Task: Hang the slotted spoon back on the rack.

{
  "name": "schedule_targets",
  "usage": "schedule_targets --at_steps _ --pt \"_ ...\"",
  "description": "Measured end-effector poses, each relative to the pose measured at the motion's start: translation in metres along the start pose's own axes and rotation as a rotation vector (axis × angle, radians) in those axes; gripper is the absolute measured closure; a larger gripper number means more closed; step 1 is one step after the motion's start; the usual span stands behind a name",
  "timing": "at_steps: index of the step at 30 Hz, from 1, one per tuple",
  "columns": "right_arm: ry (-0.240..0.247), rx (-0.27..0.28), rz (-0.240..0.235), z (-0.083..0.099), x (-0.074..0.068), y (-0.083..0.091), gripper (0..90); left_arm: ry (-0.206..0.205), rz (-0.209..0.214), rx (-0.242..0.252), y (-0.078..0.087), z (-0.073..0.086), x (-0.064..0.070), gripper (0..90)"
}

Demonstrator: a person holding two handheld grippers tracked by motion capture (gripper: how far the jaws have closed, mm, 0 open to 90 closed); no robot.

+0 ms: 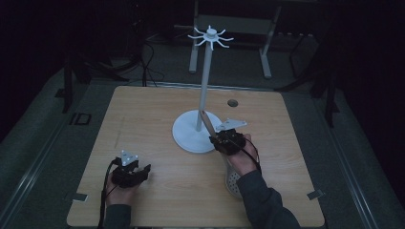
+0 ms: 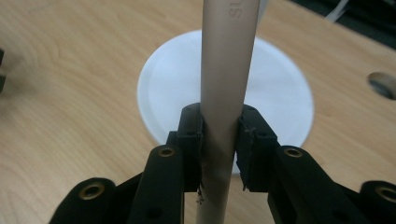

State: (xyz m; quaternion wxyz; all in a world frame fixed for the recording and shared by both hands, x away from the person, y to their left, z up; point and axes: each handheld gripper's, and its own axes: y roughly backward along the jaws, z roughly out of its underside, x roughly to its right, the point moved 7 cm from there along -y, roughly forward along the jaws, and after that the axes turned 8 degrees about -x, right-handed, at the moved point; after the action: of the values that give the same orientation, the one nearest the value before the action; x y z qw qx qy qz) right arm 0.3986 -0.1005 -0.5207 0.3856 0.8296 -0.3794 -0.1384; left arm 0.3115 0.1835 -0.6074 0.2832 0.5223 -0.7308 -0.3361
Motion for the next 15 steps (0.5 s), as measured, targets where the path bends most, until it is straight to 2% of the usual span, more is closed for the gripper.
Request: schedule_targets --at_steps 6,15 --pt "-0.018 0.085 0.023 -0.006 0.005 0.013 73.1 -0.001 -0.001 0.002 0.001 0.000 -0.001 47.0" --pt "-0.036 0.168 0.040 -0.013 0.011 0.028 73.2 0.004 -0.001 0.005 0.002 0.000 -0.002 46.9"
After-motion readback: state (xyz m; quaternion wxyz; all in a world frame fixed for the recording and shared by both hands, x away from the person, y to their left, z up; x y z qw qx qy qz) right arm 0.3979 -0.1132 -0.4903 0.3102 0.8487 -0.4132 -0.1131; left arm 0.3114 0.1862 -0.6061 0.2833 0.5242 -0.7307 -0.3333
